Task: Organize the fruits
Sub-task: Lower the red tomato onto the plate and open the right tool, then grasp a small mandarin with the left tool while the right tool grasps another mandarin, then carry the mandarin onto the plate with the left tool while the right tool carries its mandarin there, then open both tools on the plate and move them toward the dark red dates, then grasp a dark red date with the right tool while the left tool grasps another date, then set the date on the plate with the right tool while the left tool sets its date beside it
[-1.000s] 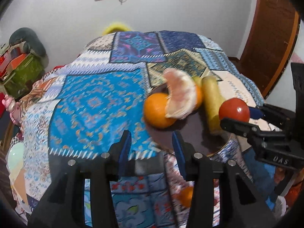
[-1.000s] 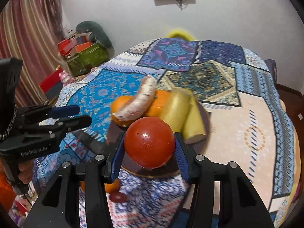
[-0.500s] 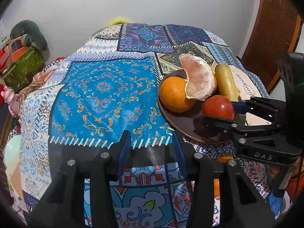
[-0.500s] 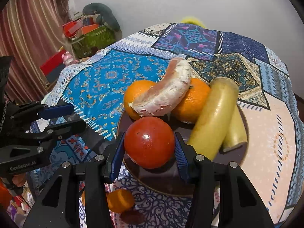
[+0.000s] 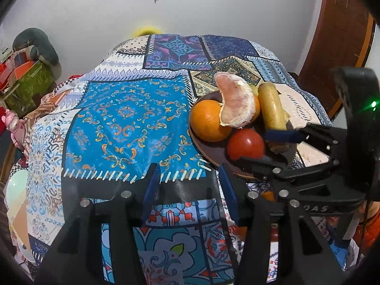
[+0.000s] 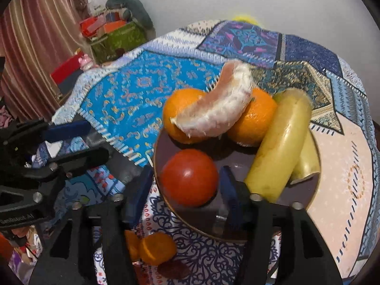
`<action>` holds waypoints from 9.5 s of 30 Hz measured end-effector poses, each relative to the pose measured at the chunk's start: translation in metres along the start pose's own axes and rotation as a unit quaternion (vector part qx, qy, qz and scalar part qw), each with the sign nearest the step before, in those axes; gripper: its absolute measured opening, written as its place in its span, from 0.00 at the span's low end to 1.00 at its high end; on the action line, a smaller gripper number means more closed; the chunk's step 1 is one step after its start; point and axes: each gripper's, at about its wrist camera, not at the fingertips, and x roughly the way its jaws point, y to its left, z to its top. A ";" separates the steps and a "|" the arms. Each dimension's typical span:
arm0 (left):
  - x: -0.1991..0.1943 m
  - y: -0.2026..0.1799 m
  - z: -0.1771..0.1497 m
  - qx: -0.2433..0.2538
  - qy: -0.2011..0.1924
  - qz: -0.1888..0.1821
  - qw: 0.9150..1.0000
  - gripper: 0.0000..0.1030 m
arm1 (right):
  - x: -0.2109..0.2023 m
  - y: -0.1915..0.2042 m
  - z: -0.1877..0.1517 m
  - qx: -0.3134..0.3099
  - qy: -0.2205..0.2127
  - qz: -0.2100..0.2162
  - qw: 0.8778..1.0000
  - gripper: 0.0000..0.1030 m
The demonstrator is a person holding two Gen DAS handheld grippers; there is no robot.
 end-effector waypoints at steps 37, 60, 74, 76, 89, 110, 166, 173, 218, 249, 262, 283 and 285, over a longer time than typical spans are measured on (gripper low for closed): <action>0.010 -0.061 -0.055 0.002 0.089 -0.059 0.994 0.48 | -0.074 0.003 -0.064 0.009 -0.029 -0.016 0.999 0.53; -0.008 -0.016 -0.045 -0.044 0.051 -0.051 0.996 0.35 | -0.021 0.025 -0.057 -0.014 0.021 0.011 1.000 0.42; -0.014 -0.026 -0.042 -0.036 0.042 -0.049 0.997 0.35 | -0.026 0.019 -0.052 -0.008 0.002 -0.002 1.000 0.29; -0.016 -0.029 -0.038 -0.034 0.038 -0.049 0.997 0.35 | -0.035 0.016 -0.052 -0.004 -0.008 -0.002 1.000 0.29; -0.019 -0.042 -0.013 -0.023 0.016 -0.049 0.998 0.35 | -0.077 -0.015 -0.048 0.019 -0.058 -0.037 0.997 0.29; 0.034 -0.039 0.024 -0.018 0.020 -0.033 0.999 0.35 | -0.058 -0.064 -0.037 0.054 -0.063 -0.062 0.995 0.29; -0.045 -0.022 -0.020 0.010 0.013 -0.013 1.000 0.43 | -0.068 -0.016 -0.063 0.029 -0.027 -0.027 0.999 0.33; -0.043 -0.022 -0.034 0.010 0.020 -0.013 1.000 0.44 | -0.050 -0.001 -0.066 0.010 -0.006 -0.014 1.000 0.33; 0.009 -0.097 -0.068 0.075 0.097 -0.056 0.991 0.44 | -0.084 -0.030 -0.088 0.045 -0.024 -0.028 0.998 0.28; 0.005 -0.065 -0.019 0.037 0.029 -0.055 0.997 0.26 | -0.058 -0.026 -0.058 0.030 -0.032 -0.014 0.999 0.28; 0.033 -0.055 -0.002 0.022 0.029 -0.060 0.998 0.26 | -0.028 -0.024 -0.046 0.016 -0.021 -0.020 0.999 0.28; 0.046 -0.054 -0.004 0.008 0.047 -0.056 0.997 0.36 | -0.026 -0.031 -0.048 0.028 -0.024 -0.021 0.999 0.39; 0.036 -0.054 -0.004 0.009 0.037 -0.050 0.998 0.36 | -0.031 -0.034 -0.049 0.036 -0.026 -0.023 0.999 0.39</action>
